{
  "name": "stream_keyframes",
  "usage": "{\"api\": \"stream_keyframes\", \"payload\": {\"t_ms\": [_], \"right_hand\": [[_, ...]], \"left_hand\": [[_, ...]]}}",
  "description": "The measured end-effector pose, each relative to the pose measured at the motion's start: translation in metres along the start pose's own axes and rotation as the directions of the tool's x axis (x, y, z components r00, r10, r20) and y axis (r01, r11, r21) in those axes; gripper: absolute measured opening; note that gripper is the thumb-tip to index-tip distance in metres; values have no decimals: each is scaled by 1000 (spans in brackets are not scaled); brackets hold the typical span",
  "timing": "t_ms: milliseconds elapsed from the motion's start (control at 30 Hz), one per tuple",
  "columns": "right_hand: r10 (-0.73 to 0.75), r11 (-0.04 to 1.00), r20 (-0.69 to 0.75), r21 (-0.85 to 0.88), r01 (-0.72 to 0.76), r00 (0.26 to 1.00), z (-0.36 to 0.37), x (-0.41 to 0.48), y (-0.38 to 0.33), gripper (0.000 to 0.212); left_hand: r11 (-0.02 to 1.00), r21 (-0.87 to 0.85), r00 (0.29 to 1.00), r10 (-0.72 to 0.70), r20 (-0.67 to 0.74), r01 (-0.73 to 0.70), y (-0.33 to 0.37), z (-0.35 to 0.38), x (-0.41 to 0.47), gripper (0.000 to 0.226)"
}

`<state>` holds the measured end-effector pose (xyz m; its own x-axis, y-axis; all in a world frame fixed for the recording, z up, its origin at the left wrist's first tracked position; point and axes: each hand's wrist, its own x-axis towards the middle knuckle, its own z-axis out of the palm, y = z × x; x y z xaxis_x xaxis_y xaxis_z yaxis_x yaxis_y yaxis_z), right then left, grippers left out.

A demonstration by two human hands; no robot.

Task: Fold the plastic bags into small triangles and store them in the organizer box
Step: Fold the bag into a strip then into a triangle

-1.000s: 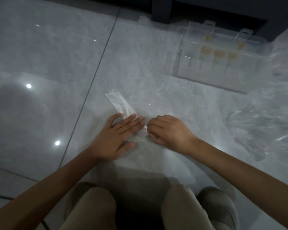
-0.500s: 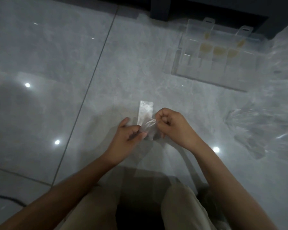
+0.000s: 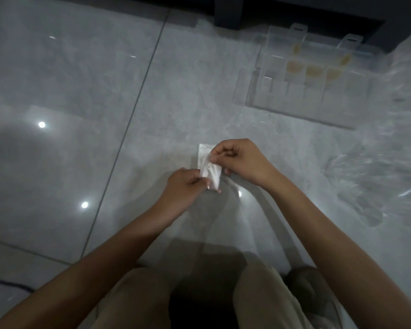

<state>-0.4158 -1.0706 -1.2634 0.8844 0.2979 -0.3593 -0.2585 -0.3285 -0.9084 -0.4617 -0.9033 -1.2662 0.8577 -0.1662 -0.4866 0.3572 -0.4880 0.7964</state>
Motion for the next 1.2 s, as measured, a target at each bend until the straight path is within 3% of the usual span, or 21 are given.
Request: {"api": "stream_keyframes", "payload": {"t_ms": [133, 267, 433, 667, 800, 967, 1100, 1200], "right_hand": [[-34, 998, 18, -57, 35, 999, 2, 13, -2, 11], [-16, 988, 17, -154, 18, 1000, 3, 27, -4, 8], [21, 889, -43, -455, -39, 999, 10, 38, -7, 11], [64, 871, -74, -482, -92, 995, 12, 40, -9, 10], [98, 856, -118, -496, -144, 988, 16, 36, -14, 20], [165, 789, -116, -581, -202, 979, 18, 41, -25, 13], [154, 802, -141, -560, -207, 978, 22, 41, -21, 15], [134, 800, -170, -562, -208, 976, 25, 38, -20, 16]], "left_hand": [[980, -105, 986, -168, 15, 168, 10, -9, 10, 21], [966, -112, 973, -231, 31, 233, 10, -13, 20, 40], [976, 49, 977, -210, -32, 212, 8, -13, 25, 21], [980, 100, 985, -166, -52, 171, 15, -13, 23, 20], [995, 50, 993, -78, -87, 83, 13, -13, 18, 28], [984, 155, 989, -71, -132, 91, 5, -10, 22, 50], [988, 122, 985, -72, -156, 92, 5, -8, 22, 31], [985, 129, 984, -92, -154, 113, 5, -7, 25, 39]]}}
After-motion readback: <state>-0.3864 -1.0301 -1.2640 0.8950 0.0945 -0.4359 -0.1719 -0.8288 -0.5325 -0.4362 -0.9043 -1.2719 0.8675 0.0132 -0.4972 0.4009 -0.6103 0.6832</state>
